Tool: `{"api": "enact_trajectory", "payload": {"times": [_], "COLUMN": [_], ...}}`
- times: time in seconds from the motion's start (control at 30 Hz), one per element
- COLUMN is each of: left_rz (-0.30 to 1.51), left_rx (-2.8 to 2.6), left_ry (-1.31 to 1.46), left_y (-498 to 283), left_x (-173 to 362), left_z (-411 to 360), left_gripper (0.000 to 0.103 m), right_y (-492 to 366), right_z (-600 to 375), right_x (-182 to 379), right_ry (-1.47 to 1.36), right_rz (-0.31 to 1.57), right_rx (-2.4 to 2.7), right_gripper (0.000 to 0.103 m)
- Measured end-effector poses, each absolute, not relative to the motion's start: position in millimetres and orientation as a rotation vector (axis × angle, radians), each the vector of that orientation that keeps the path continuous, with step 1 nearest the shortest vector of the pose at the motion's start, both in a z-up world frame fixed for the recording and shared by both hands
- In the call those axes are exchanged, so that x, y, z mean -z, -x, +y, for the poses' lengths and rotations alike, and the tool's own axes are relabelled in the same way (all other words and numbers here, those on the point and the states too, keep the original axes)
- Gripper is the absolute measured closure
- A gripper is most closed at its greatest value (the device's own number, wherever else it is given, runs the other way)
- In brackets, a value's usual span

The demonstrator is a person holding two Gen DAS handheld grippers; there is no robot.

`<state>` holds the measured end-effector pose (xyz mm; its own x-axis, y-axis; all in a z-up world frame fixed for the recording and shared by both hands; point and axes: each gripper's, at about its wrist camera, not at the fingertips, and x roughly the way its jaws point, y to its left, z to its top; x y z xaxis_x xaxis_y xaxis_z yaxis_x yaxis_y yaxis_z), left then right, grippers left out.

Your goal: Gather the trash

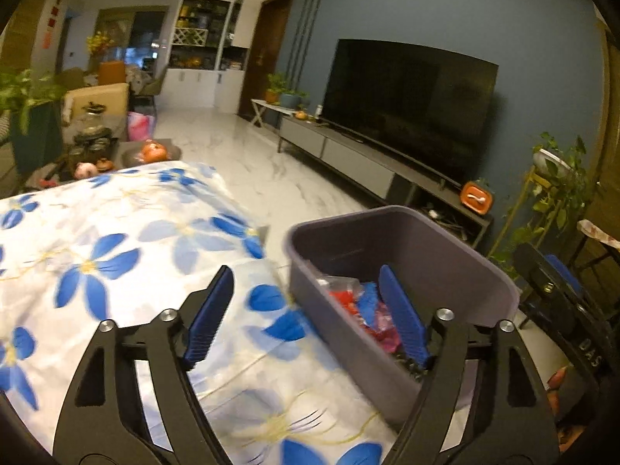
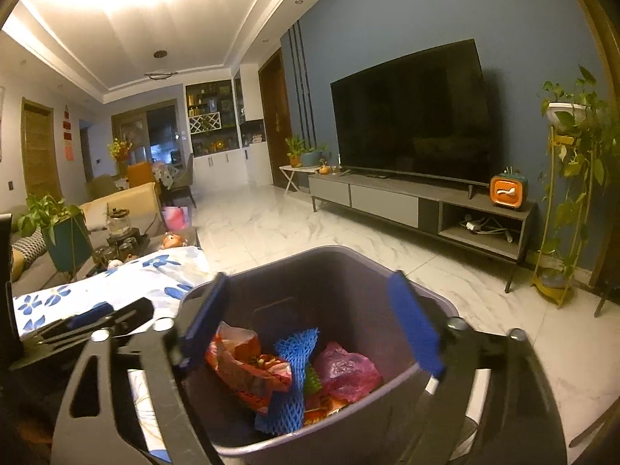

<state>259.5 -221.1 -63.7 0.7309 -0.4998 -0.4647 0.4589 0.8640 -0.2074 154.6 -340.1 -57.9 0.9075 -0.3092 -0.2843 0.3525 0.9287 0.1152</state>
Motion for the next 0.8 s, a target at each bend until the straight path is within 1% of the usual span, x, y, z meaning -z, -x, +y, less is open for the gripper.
{"api": "enact_trajectory", "payload": {"times": [0.03, 0.07, 0.1, 0.27, 0.63, 0.8], "left_rz": [0.526, 0.517, 0.510, 0.467, 0.425, 0.423], "left_rx": [0.503, 0.478, 0.465, 0.357, 0.228, 0.190], "left_ry": [0.072, 0.063, 0.054, -0.003, 0.000, 0.034], "left_y": [-255, -251, -247, -220, -155, -126], "left_x": [62, 61, 59, 50, 32, 28], "left_z": [-215, -209, -204, -175, -110, -80], "left_gripper": [0.019, 0.017, 0.015, 0.006, 0.006, 0.006], "right_y": [-152, -151, -149, -138, -98, -70], "right_z": [-336, -333, -330, -307, -245, -222], "right_x": [57, 57, 57, 56, 49, 42], "right_ry": [-0.160, -0.156, -0.154, -0.133, -0.086, -0.059], "right_rz": [0.273, 0.281, 0.288, 0.320, 0.358, 0.319], "right_rx": [0.343, 0.345, 0.350, 0.328, 0.235, 0.233], "right_gripper": [0.013, 0.008, 0.006, 0.006, 0.006, 0.006]}}
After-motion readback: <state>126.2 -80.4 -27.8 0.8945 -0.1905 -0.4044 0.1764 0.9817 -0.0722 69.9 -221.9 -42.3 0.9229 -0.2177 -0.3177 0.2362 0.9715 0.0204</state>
